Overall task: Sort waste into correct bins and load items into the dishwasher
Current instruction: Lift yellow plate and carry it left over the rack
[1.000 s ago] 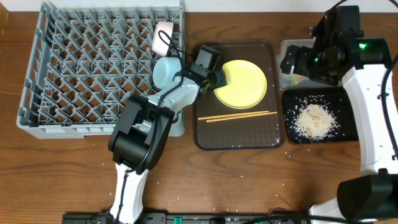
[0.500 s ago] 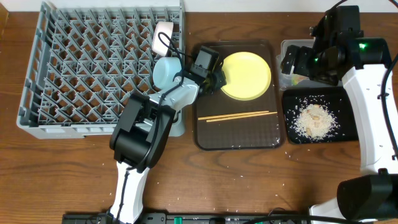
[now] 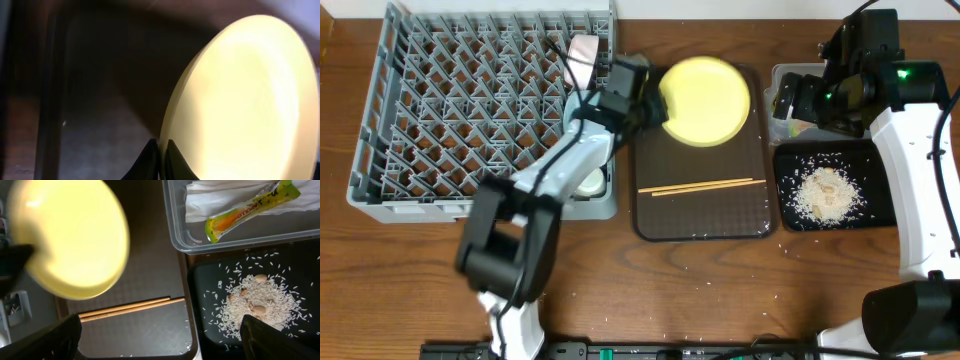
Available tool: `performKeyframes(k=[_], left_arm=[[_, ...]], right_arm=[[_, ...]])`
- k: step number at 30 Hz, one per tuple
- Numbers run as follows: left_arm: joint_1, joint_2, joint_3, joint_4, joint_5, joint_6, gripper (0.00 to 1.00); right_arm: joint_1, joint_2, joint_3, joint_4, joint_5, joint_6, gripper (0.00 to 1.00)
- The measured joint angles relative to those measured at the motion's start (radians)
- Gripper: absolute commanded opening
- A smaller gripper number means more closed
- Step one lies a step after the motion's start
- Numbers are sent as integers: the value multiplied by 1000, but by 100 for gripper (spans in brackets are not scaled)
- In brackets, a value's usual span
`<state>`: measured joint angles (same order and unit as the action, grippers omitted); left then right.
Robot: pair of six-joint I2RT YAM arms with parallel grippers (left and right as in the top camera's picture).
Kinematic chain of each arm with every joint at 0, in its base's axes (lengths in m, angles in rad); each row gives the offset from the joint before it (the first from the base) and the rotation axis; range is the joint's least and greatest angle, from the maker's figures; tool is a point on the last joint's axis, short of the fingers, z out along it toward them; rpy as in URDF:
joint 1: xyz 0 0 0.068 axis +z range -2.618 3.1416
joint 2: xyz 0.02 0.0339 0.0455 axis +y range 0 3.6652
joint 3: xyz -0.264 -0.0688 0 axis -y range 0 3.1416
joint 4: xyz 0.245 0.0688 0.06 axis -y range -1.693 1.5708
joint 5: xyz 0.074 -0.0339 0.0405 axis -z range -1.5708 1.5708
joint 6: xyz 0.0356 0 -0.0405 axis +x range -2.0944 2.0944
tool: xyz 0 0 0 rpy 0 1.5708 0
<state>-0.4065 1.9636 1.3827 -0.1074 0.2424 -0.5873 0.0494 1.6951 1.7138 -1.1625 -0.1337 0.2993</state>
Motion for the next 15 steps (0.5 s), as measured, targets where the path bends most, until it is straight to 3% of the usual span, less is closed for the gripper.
performKeyframes(k=[6,15], left_arm=[[19,-197,2,-50,-19,90,7],[232,-356,2,-226,-69,262,7]], right_arm=[[0,0,0,0,0,0,99],[0,0,0,0,0,0,99]])
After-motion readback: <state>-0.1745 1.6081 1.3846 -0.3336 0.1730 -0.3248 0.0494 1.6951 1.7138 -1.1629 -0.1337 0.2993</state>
